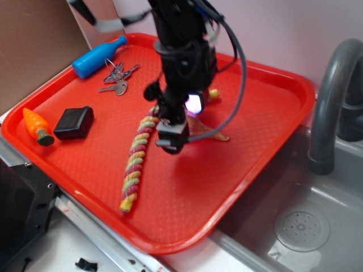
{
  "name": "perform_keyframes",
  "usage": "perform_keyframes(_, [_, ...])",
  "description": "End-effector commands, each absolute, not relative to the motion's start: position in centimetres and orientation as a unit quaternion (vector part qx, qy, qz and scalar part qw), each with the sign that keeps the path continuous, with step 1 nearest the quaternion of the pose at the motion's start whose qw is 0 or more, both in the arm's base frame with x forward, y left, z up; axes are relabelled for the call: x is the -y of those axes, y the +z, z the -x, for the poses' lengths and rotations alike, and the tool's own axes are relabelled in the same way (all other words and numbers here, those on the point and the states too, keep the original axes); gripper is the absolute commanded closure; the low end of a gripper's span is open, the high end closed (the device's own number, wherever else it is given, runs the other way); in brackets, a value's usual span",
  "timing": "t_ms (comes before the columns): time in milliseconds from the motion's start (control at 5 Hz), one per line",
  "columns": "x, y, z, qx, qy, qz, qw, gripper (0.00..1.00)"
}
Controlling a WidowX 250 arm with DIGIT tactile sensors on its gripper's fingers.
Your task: Grab the shell.
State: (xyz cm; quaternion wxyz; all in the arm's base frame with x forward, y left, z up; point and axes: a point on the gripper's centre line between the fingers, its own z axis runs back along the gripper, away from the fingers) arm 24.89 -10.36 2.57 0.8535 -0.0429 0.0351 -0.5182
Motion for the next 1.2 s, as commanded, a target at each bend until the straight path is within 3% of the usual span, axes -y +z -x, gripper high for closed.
perform_keyframes(0, [11.4, 2.7, -24.9, -0.031, -0.514, 0.007, 0.857, 0.95])
perform_keyframes(400, [11.3, 3.2, -24.7, -0.031, -0.493, -0.008, 0.87, 1.0])
perform_keyframes(600, [10.3, 7.7, -25.2, -0.072, -0.379, -0.04, 0.922, 1.0])
perform_keyframes(800, [9.6, 12.6, -24.9, -0.027, -0.264, -0.001, 0.964, 1.0])
perform_keyframes(1000, [7.7, 17.6, -23.5, 0.023, -0.143, 0.001, 0.989, 1.0])
